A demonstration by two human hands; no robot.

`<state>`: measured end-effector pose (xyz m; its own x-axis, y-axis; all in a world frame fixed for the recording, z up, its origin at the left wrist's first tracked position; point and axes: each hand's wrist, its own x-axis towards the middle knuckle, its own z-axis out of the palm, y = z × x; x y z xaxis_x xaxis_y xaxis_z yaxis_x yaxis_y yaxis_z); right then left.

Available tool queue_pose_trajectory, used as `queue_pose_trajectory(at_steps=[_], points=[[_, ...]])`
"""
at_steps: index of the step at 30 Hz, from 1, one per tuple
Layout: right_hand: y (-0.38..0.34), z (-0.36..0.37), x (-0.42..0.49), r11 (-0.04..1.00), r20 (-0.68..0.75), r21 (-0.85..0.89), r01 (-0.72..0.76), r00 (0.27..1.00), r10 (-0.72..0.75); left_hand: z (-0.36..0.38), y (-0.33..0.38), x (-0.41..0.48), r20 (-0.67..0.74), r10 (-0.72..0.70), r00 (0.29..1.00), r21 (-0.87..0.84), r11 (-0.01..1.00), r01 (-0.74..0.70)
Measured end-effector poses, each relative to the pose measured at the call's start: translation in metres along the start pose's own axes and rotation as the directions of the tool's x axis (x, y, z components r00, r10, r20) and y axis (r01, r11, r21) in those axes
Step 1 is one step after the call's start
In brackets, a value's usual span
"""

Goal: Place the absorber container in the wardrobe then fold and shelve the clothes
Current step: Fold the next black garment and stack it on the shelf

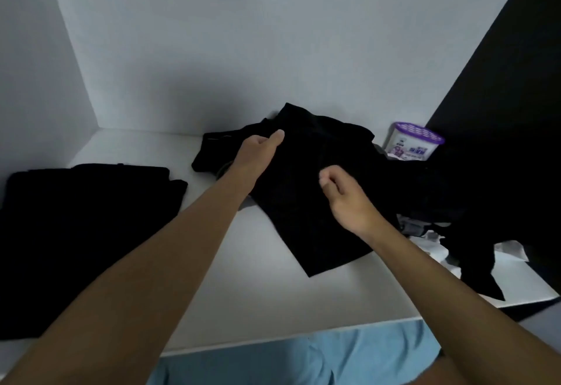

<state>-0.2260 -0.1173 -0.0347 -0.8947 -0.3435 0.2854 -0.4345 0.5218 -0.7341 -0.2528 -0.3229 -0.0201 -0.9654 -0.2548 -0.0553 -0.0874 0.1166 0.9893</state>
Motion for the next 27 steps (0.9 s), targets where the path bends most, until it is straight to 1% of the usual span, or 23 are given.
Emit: queue_pose_trajectory(at_steps=[1, 3, 5, 8, 11, 13, 14, 15, 16, 17, 18, 19, 20, 21, 22, 24, 25, 27], points=[[-0.004, -0.005, -0.013, 0.999, 0.135, -0.027, 0.03, 0.991, -0.026, 0.002, 0.008, -0.005, 0.026, -0.04, 0.999, -0.064, 0.997, 0.042], [-0.009, -0.012, -0.04, 0.986, 0.354, -0.105, 0.129, 0.931, -0.085, 0.009, 0.022, -0.02, 0.108, -0.126, 0.986, -0.127, 0.982, 0.139], [-0.013, -0.015, -0.066, 0.966, 0.473, -0.13, 0.223, 0.87, -0.137, 0.023, 0.028, -0.036, 0.134, -0.172, 0.976, -0.137, 0.972, 0.19], [-0.012, -0.018, -0.098, 0.934, 0.547, -0.13, 0.334, 0.809, -0.213, 0.051, 0.027, -0.059, 0.078, -0.198, 0.977, -0.143, 0.968, 0.208], [0.002, -0.026, -0.125, 0.882, 0.609, -0.213, 0.42, 0.763, -0.216, 0.078, 0.012, -0.087, -0.021, -0.196, 0.98, 0.01, 0.981, 0.196], [0.017, -0.036, -0.139, 0.886, 0.646, -0.212, 0.412, 0.74, -0.189, 0.09, 0.003, -0.105, -0.075, -0.116, 0.99, 0.07, 0.99, 0.121], [0.024, -0.044, -0.143, 0.895, 0.639, -0.199, 0.398, 0.745, -0.189, 0.092, -0.001, -0.114, -0.1, -0.064, 0.993, 0.053, 0.996, 0.069], [0.029, -0.053, -0.143, 0.9, 0.591, -0.204, 0.384, 0.782, -0.2, 0.092, -0.005, -0.121, -0.125, -0.02, 0.992, 0.011, 1.0, 0.022], [0.035, -0.061, -0.14, 0.907, 0.489, -0.22, 0.36, 0.845, -0.217, 0.091, -0.007, -0.13, -0.152, 0.009, 0.988, -0.037, 0.999, -0.015], [0.039, -0.07, -0.134, 0.933, 0.34, -0.203, 0.296, 0.915, -0.217, 0.088, -0.009, -0.139, -0.18, 0.025, 0.983, -0.078, 0.996, -0.04], [0.042, -0.078, -0.125, 0.973, 0.174, -0.117, 0.197, 0.969, -0.175, 0.085, -0.012, -0.149, -0.203, 0.032, 0.979, -0.095, 0.994, -0.053], [0.041, -0.086, -0.115, 0.997, 0.051, 0.04, 0.07, 0.996, -0.072, 0.082, -0.014, -0.16, -0.212, 0.043, 0.976, -0.085, 0.994, -0.062], [0.039, -0.092, -0.105, 0.973, 0.011, 0.223, -0.066, 0.998, 0.065, 0.079, -0.017, -0.172, -0.206, 0.066, 0.976, -0.041, 0.996, -0.076], [0.036, -0.097, -0.097, 0.913, 0.054, 0.36, -0.19, 0.982, 0.183, 0.077, -0.02, -0.184, -0.186, 0.094, 0.978, 0.022, 0.996, -0.091], [0.032, -0.099, -0.09, 0.856, 0.14, 0.425, -0.294, 0.956, 0.259, 0.076, -0.023, -0.195, -0.155, 0.111, 0.982, 0.09, 0.991, -0.098], [0.024, -0.092, -0.083, 0.785, 0.312, 0.434, -0.442, 0.891, 0.33, 0.076, -0.031, -0.215, -0.061, 0.089, 0.994, 0.205, 0.976, -0.075], [0.019, -0.084, -0.083, 0.777, 0.356, 0.415, -0.472, 0.871, 0.339, 0.077, -0.034, -0.222, -0.017, 0.067, 0.998, 0.259, 0.964, -0.06], [0.01, -0.062, -0.084, 0.806, 0.35, 0.389, -0.446, 0.881, 0.318, 0.077, -0.038, -0.233, 0.05, 0.032, 0.998, 0.367, 0.929, -0.048]])
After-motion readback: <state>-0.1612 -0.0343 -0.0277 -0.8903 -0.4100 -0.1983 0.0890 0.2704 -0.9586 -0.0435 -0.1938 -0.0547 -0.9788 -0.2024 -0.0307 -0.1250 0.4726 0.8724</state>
